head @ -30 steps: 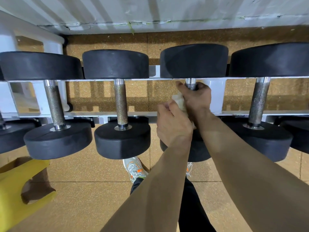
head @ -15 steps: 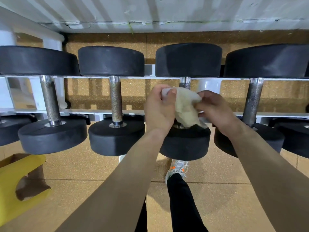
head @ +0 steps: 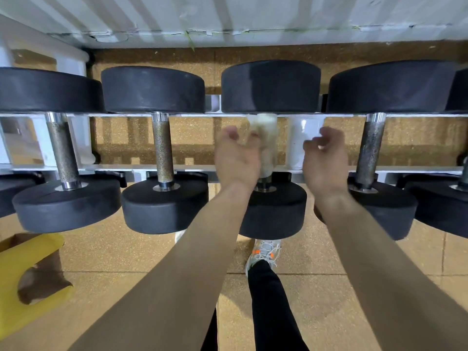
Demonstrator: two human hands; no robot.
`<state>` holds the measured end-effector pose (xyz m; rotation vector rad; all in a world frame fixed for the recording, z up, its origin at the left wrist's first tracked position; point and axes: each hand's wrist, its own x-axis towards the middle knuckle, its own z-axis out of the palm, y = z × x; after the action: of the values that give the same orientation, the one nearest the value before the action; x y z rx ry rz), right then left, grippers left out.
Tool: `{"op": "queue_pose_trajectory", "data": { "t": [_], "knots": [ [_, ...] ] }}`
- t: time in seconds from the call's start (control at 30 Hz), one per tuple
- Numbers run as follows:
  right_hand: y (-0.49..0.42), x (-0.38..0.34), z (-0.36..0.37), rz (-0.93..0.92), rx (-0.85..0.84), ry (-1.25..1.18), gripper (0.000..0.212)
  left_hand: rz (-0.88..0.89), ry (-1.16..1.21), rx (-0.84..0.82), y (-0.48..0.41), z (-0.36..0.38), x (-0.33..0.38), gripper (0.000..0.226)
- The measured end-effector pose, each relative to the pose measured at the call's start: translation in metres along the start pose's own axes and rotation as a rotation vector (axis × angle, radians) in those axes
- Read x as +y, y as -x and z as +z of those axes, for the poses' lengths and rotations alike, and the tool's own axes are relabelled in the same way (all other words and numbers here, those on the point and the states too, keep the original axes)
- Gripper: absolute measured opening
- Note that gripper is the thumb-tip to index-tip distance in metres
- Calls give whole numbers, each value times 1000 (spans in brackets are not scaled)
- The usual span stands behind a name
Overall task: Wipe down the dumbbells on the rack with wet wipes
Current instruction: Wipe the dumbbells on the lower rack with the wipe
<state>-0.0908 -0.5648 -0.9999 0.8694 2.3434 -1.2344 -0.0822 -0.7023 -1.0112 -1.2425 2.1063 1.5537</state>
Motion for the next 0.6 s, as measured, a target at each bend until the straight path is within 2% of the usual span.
{"op": "queue_pose_trajectory", "data": {
  "t": [0.07, 0.1, 0.17, 0.3, 0.4, 0.5, 0.6],
  "knots": [
    [19, 12, 9, 43, 22, -36, 34, -96, 20, -215, 5, 17, 4, 59],
    [28, 18, 14, 80, 24, -47, 31, -115, 8, -271, 5, 24, 6, 61],
    [43, 27, 26, 115, 50, -80, 27, -139, -11, -288, 2, 35, 12, 55],
    [54, 36, 40, 31, 235, -84, 26, -198, 71, -323, -16, 36, 23, 28],
    [54, 36, 42, 18, 273, -105, 24, -296, 222, -365, -24, 32, 24, 46],
    [55, 33, 41, -8, 273, -94, 25, -247, 208, -448, -29, 26, 17, 45],
    [57, 31, 41, -12, 266, -72, 30, -274, 139, -613, -26, 18, -3, 66]
  ]
}}
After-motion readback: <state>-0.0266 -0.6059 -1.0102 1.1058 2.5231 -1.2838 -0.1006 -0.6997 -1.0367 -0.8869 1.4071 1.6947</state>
